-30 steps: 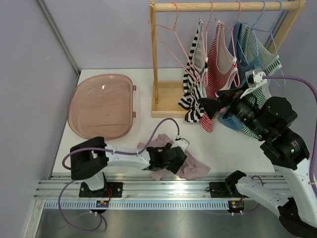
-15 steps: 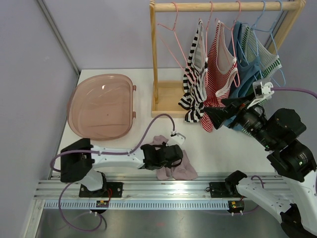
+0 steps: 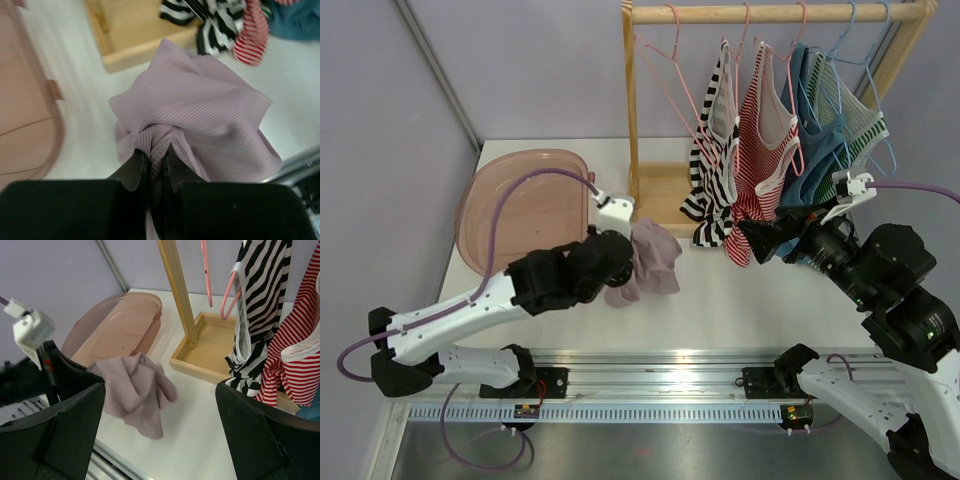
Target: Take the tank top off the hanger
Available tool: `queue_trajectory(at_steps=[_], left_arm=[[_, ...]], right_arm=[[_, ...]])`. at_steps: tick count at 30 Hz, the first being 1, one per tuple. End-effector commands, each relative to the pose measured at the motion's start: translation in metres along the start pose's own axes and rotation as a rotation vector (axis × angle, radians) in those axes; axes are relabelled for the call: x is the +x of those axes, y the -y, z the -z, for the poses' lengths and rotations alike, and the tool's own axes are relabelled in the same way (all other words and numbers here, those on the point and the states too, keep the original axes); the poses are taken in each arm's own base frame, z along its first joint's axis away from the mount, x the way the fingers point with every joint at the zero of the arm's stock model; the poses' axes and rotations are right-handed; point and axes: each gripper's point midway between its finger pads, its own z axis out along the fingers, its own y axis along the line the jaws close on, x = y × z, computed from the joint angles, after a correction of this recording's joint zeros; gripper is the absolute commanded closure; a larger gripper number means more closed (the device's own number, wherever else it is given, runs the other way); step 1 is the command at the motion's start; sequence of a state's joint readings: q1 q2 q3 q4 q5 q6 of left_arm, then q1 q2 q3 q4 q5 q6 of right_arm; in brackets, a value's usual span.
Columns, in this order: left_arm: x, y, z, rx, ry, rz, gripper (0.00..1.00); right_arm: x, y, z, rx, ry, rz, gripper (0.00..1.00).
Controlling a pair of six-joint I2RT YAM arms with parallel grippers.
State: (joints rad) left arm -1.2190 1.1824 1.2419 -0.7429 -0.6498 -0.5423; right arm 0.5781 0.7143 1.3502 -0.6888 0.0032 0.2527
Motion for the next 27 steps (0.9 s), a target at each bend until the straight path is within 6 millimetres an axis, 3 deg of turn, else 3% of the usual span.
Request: queue_trajectory(at_steps=[1, 6, 7, 10, 11, 13, 14, 15, 16, 19, 20, 23, 27], left_arm=[[-0.053, -0.058, 0.026, -0.139, 0.117, 0.058, 1.0], [-0.104, -0.099, 0.053, -0.191, 0.212, 0.119, 1.0], [-0.126, -0.126, 0.067, -0.252, 0.264, 0.154, 1.0], [-0.141, -0.142, 0.077, -0.29, 0.294, 0.162, 1.0], [-0.145, -0.161, 0.079, -0.346, 0.303, 0.18, 1.0], [-0.151, -0.173, 0.075, -0.364, 0.289, 0.183, 1.0], [-0.151, -0.195, 0.074, -0.421, 0.285, 0.211, 1.0], [-0.152, -0.197, 0.068, -0.399, 0.272, 0.218, 1.0], [-0.151, -0.217, 0.06, -0.443, 0.253, 0.246, 1.0], [-0.151, -0.229, 0.039, -0.396, 0.217, 0.286, 1.0], [-0.148, -0.245, 0.029, -0.427, 0.192, 0.307, 1.0], [-0.141, -0.268, 0.009, -0.438, 0.15, 0.346, 0.99], [-0.134, -0.286, -0.015, -0.409, 0.108, 0.374, 0.84]], right_arm=[[-0.017, 0.005, 0.009, 0.042, 0.048, 0.011, 0.01], [-0.018, 0.01, 0.01, 0.07, 0.053, 0.011, 0.01], [-0.016, 0.012, 0.008, 0.084, 0.043, 0.013, 0.01], [-0.016, 0.013, 0.007, 0.088, 0.041, 0.013, 0.01], [-0.015, 0.013, 0.006, 0.089, 0.037, 0.013, 0.0], [-0.014, 0.014, 0.005, 0.095, 0.034, 0.011, 0.0], [-0.013, 0.015, 0.003, 0.099, 0.031, 0.011, 0.0], [-0.012, 0.017, 0.002, 0.107, 0.03, 0.01, 0.0], [-0.012, 0.019, 0.001, 0.122, 0.028, 0.011, 0.01], [-0.014, 0.033, 0.001, 0.204, 0.041, 0.001, 0.01], [-0.014, 0.036, 0.001, 0.219, 0.044, -0.004, 0.0], [-0.016, 0.041, 0.003, 0.254, 0.058, -0.01, 0.01], [-0.018, 0.043, 0.007, 0.257, 0.076, -0.009, 0.0]])
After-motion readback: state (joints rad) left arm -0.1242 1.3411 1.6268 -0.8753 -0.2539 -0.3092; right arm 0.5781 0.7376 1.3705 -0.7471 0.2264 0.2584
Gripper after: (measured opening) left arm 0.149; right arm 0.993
